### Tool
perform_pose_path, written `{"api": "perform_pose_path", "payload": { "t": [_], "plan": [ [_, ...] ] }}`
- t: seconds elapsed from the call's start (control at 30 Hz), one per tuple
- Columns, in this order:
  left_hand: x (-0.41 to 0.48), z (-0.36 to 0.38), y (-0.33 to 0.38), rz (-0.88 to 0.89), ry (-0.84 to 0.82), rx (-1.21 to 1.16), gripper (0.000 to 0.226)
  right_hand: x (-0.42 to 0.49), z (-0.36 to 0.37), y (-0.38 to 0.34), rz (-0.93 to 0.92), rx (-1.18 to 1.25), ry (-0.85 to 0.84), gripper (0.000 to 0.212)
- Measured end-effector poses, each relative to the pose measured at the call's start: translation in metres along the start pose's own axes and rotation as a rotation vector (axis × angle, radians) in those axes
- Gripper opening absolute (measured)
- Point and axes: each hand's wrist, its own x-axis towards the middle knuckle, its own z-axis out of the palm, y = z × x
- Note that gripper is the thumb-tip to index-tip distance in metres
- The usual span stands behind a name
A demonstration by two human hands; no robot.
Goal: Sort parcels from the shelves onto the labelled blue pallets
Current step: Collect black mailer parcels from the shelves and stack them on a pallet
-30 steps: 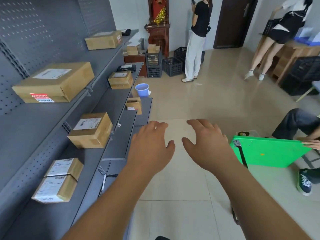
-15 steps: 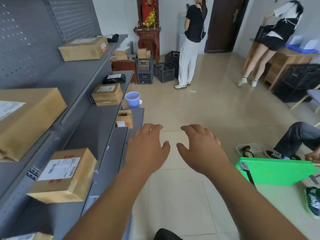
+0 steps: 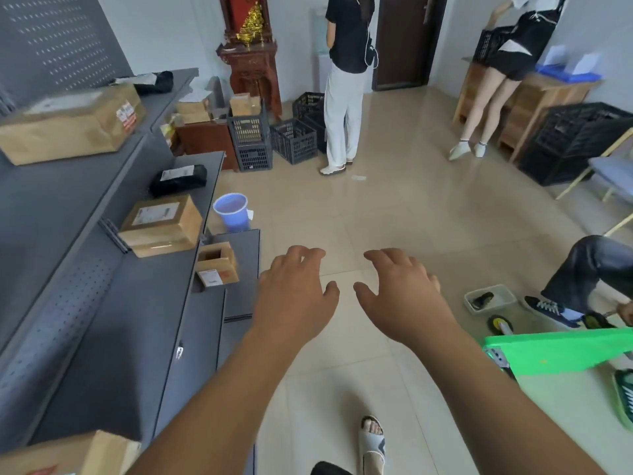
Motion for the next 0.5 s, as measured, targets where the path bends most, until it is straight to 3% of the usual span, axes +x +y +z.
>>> {"api": "perform_pose_path", "payload": {
  "t": [0.27, 0.5],
  "plan": [
    [0.145, 0.020, 0.004, -0.043, 0.015, 0.063, 0.054, 0.158, -0.011, 0.020, -0.074, 0.017, -0.031, 0.059],
    [0.238, 0.029, -0.025, -0.188, 0.011, 0.020, 0.055, 0.283, -0.005, 0.002, -0.197, 0.044, -0.067, 0.057]
  ]
}}
